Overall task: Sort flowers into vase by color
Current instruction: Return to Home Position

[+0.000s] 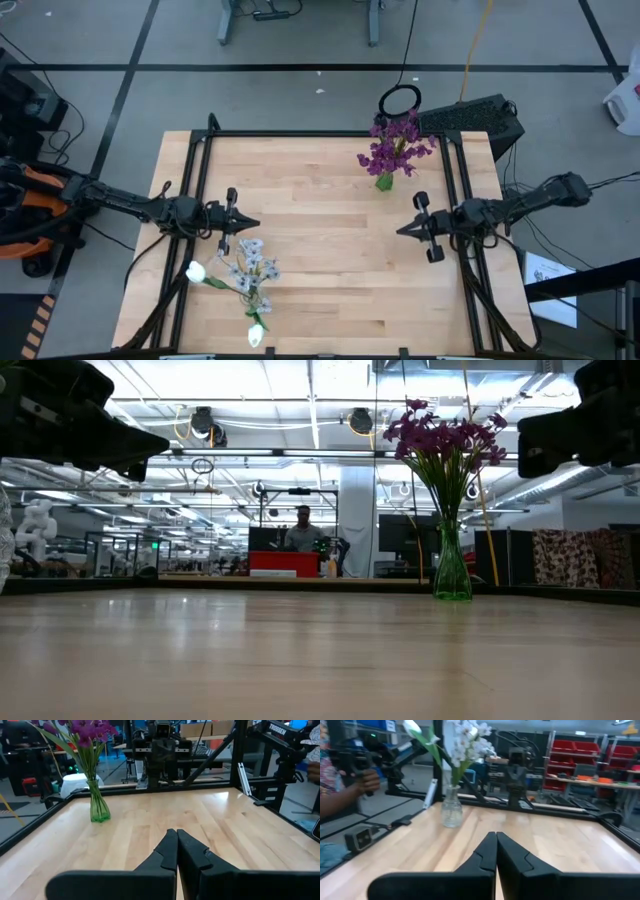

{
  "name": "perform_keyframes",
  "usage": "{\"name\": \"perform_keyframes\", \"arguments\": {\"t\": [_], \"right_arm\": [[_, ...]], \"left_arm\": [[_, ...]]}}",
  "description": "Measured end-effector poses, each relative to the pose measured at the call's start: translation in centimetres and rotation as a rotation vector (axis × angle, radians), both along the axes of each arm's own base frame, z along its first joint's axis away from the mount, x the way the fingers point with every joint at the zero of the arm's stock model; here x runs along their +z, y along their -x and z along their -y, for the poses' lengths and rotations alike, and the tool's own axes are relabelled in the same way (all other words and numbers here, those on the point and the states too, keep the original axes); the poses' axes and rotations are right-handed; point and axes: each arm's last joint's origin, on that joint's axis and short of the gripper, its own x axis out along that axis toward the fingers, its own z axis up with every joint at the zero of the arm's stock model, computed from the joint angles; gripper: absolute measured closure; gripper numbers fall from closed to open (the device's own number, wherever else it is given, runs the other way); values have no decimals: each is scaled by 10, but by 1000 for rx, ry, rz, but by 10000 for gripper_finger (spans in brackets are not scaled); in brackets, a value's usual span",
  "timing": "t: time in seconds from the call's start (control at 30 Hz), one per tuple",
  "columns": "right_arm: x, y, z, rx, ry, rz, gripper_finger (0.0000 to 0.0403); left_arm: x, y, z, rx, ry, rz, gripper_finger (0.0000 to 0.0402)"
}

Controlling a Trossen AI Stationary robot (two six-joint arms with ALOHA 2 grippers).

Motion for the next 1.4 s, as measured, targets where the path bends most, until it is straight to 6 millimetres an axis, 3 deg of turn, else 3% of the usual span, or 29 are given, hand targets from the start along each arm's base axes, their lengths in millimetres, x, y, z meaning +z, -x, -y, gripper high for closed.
{"name": "perform_keyframes", "arguments": {"t": [0.63,1.07,1.4], "right_arm": [[0,6,14,-112,12,6,403],[-2,22,17,-111,-37,9,403],[-3,22,17,-112,-13,0,402]], "left_arm": [[2,1,0,1,1,22,398],[2,1,0,6,1,22,398],[4,2,-1,7,4,37,398]]}}
